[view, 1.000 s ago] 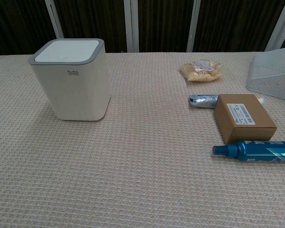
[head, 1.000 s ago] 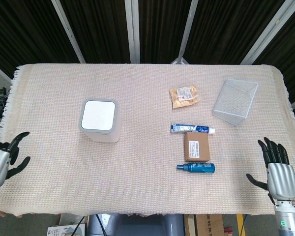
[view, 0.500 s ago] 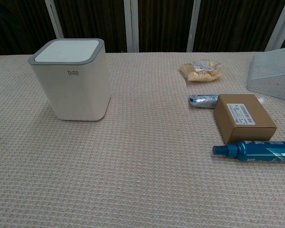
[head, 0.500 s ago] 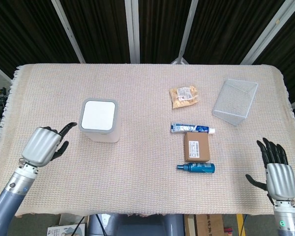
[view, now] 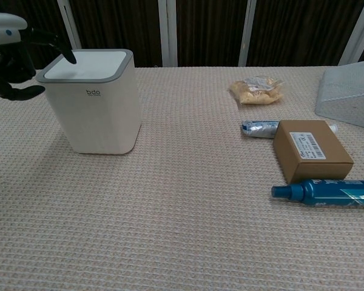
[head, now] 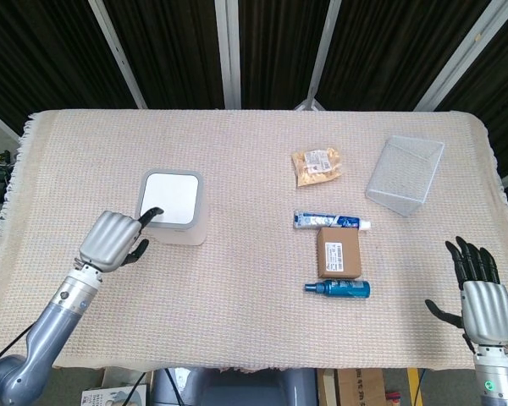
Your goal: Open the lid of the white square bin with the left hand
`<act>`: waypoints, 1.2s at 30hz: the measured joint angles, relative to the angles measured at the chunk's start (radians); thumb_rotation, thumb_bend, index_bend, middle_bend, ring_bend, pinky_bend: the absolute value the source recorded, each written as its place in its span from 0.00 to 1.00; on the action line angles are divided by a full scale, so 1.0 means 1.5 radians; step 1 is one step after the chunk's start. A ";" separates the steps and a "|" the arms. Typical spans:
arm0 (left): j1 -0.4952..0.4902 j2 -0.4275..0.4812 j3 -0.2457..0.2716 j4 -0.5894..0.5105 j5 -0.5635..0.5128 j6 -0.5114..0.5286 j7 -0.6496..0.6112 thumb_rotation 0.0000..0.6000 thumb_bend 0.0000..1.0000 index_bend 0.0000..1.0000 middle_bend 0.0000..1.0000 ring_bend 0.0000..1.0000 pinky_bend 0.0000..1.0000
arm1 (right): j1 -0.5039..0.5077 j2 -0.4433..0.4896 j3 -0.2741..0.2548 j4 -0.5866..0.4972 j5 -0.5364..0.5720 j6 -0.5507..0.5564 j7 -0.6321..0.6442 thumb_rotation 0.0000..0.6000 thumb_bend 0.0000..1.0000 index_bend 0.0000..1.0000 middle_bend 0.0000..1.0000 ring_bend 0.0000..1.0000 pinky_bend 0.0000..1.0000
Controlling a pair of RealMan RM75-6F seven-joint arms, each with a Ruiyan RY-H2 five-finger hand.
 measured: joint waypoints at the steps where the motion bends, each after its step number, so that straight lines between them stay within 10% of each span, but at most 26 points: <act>1: -0.005 -0.003 0.001 0.002 -0.006 -0.003 0.003 1.00 0.60 0.23 0.90 0.78 0.71 | 0.000 0.000 0.000 0.000 0.000 0.000 0.000 1.00 0.14 0.10 0.00 0.04 0.03; 24: -0.038 0.006 0.040 -0.033 -0.023 0.039 0.030 1.00 0.55 0.23 0.86 0.75 0.71 | -0.003 0.003 0.003 -0.002 0.004 0.004 0.007 1.00 0.14 0.10 0.00 0.04 0.03; 36: 0.081 0.063 0.076 -0.136 0.116 0.254 0.046 1.00 0.20 0.20 0.31 0.26 0.38 | -0.002 0.004 0.000 -0.004 0.002 -0.001 0.001 1.00 0.14 0.10 0.00 0.04 0.03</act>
